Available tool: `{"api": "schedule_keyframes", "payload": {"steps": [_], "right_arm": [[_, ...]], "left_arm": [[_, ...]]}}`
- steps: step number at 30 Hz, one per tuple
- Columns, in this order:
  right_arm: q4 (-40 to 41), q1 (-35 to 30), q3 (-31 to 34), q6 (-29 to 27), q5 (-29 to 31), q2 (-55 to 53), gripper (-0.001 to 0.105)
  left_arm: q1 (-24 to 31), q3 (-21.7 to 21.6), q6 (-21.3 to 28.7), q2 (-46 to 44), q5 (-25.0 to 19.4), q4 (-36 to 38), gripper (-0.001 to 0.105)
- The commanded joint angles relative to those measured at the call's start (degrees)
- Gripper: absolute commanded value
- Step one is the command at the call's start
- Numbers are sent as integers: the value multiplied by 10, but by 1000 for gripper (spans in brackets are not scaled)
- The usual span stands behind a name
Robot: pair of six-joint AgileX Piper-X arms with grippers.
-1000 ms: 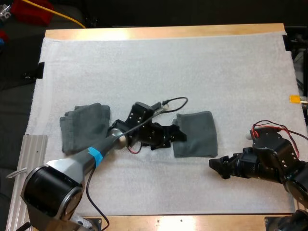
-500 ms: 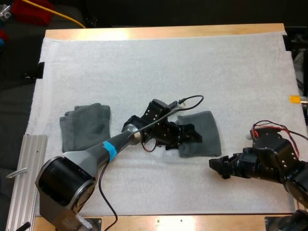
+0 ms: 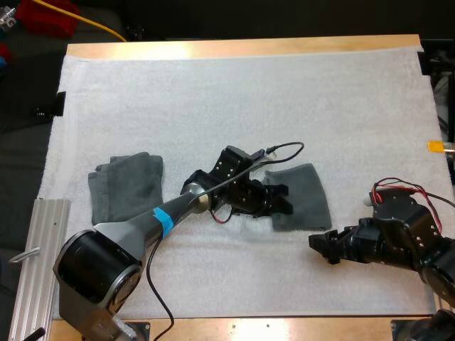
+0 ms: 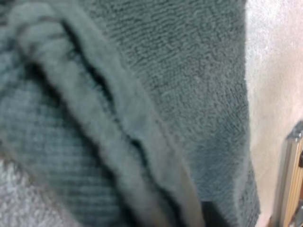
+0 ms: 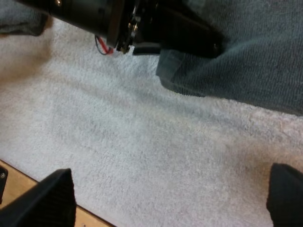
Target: Pick towel from pile, fold and stack
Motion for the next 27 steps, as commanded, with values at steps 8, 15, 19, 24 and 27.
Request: {"api": "schedule_keyframes", "payload": {"steps": [8,15,19,24,27], "right_arm": [[-36,1,0,3,-26,-4,79],[-107,1,0,39,-26,-4,79],[-134,1,0,54,-26,-4,79],[-136,1,0,54,-26,-4,79],[-136,1,0,64,-26,-4,79]], "left_arm": [[-2,-5,100,-31,-12,46,5],[16,-5,157,-67,-33,93,5],[33,-5,192,-84,-40,133,5],[56,-5,236,-102,-58,186,5],[66,-5,265,-116,-71,214,5]]}}
